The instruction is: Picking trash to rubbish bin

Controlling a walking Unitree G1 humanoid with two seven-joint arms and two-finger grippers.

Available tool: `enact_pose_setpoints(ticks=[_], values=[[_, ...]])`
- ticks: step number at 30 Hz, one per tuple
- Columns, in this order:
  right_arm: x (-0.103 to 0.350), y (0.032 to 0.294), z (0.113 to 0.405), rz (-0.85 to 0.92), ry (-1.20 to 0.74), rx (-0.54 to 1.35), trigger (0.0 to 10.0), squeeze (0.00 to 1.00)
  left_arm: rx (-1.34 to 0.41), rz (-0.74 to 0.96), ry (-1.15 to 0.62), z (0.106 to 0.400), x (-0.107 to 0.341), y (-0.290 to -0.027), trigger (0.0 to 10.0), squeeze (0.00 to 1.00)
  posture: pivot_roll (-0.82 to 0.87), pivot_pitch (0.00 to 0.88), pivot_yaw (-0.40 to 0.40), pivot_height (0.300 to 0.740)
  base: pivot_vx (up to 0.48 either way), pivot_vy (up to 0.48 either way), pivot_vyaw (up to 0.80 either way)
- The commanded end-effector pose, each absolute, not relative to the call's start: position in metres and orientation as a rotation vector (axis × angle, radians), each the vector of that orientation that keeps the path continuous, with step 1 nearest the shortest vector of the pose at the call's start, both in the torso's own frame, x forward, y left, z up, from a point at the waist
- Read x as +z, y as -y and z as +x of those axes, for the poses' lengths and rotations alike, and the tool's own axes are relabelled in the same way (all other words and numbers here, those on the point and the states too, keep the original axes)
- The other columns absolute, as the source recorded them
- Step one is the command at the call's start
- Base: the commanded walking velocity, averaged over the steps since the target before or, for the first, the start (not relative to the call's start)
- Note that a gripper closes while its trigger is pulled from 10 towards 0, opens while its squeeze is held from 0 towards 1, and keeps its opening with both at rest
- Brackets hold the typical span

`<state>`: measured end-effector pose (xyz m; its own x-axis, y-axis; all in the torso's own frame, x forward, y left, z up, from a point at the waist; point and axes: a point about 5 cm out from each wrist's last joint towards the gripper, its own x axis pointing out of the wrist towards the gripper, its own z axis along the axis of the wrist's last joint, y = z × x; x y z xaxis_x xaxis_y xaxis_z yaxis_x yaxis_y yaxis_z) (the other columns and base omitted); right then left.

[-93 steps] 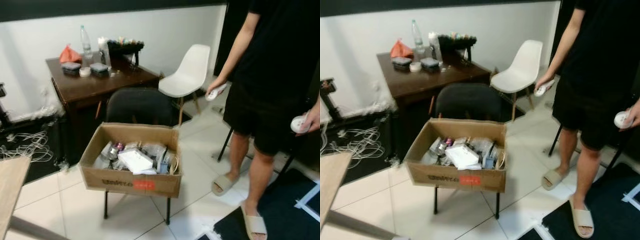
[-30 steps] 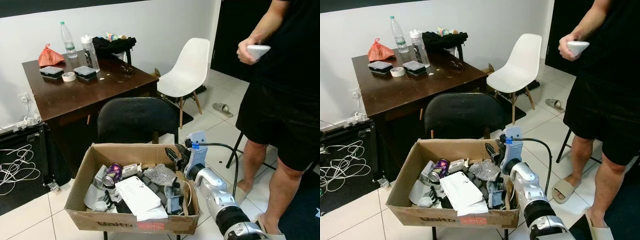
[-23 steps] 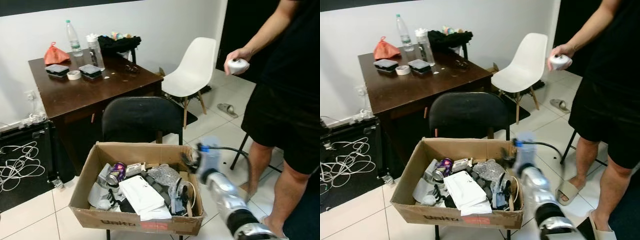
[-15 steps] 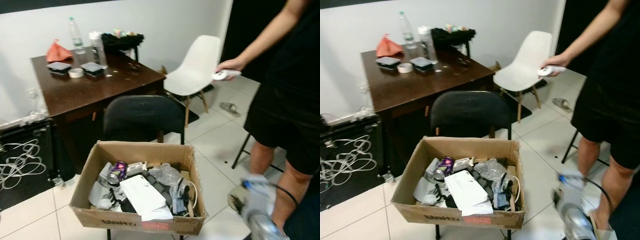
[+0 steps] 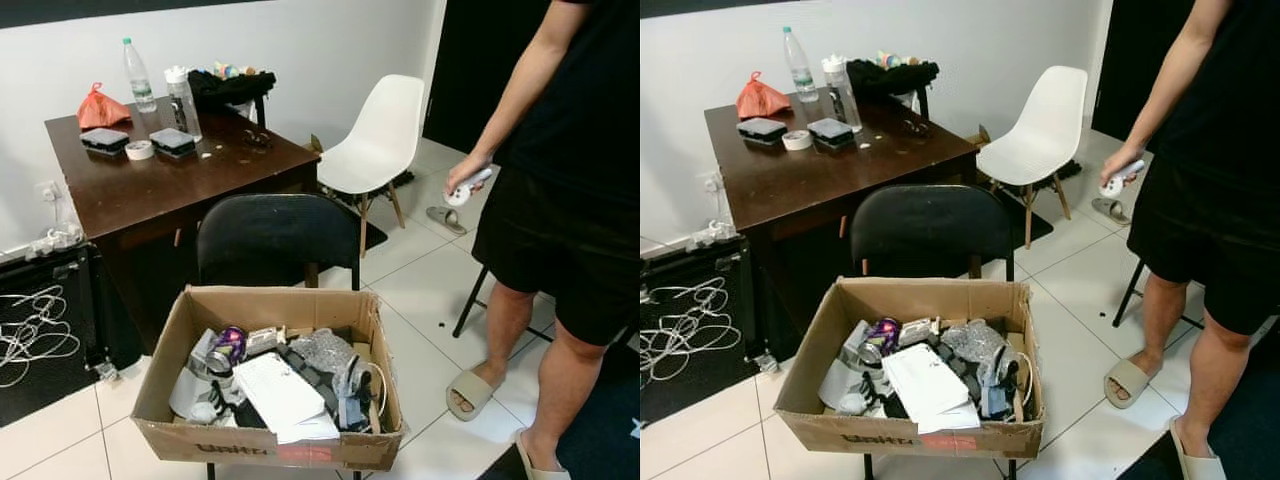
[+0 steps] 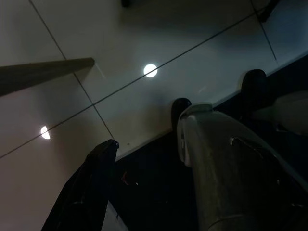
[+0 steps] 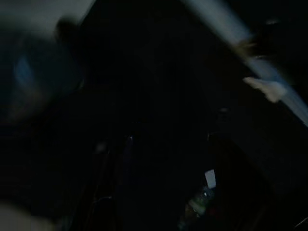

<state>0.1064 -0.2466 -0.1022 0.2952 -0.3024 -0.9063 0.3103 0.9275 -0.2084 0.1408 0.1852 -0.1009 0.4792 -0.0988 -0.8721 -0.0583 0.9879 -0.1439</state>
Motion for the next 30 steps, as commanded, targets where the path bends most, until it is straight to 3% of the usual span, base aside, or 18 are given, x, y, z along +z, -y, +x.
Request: enact_pose_setpoints(ticks=[1,6,15,30], values=[[-0.107,0.236,0.099,-0.016,-1.263,-0.322,10.0,0.00,0.002,-0.153,-1.105,0.133,-0.103,-0.193,10.0,0.00,-0.12,0.094,0.057,0.740,-0.311,0.000,0.00],[-0.108,0.230,0.102,-0.046,-1.271,-0.272,10.0,0.00,0.003,-0.148,-1.105,0.133,-0.103,-0.194,10.0,0.00,-0.10,0.084,0.053,0.740,-0.326,0.000,0.00],[-0.100,0.221,0.135,-0.160,-1.222,-0.092,10.0,0.00,0.018,-0.156,-1.098,0.135,-0.103,-0.192,10.0,0.00,-0.08,0.070,0.032,0.740,-0.325,0.000,0.00],[-0.104,0.217,0.124,-0.225,-1.262,-0.017,10.0,0.00,0.029,-0.167,-1.115,0.126,-0.106,-0.192,10.0,0.00,-0.07,0.080,0.025,0.740,-0.323,0.000,0.00]])
